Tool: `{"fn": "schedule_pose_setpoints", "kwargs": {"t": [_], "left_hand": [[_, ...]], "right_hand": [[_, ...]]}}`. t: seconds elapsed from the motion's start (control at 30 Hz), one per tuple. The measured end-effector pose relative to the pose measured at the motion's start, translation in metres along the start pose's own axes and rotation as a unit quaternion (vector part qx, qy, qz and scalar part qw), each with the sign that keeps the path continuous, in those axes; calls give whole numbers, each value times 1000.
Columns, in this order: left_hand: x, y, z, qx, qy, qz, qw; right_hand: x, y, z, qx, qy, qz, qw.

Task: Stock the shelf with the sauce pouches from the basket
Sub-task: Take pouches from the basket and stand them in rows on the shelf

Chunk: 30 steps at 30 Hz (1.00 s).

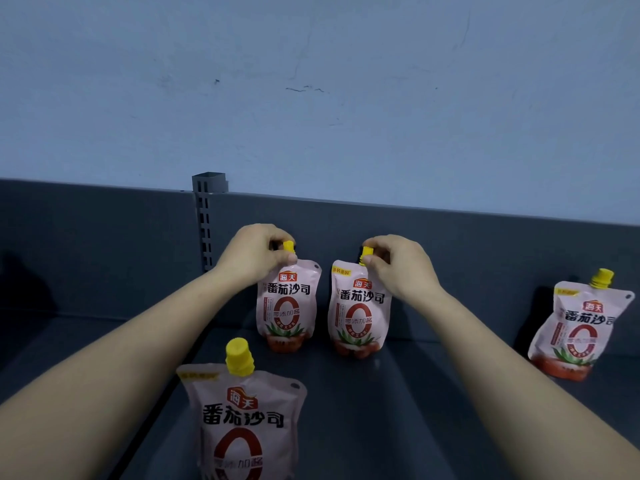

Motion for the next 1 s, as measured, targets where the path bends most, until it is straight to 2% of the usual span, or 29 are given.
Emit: {"fn": "schedule_pose_setpoints", "kwargs": {"t": [0.3, 0.47, 0.67, 0.77, 1.0], "left_hand": [[16, 7, 5, -17, -33, 12, 999], [28, 18, 8, -35, -53, 16, 998], [49, 45, 8, -39, -144, -1, 989], [70, 66, 7, -13, -200, -5, 980], [121, 134, 14, 57, -278, 26, 959]], "right_hand": [[-4, 7, 0, -20, 20, -3, 1000], [-1, 17, -9, -13, 48, 47, 998], [3, 33, -44, 24, 86, 69, 994], [11, 40, -71, 49, 118, 68, 989], [29, 69, -139, 151, 51, 12, 987]]}}
Point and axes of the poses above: each hand's wrist, its own y-axis away from the middle knuckle, its own x-axis out of the back of the hand, z = x × y, the point moved 6 cm from there along -y, towards the middle knuckle, and after that the axes turned 1 degree about -x, right-handed, at the moved point
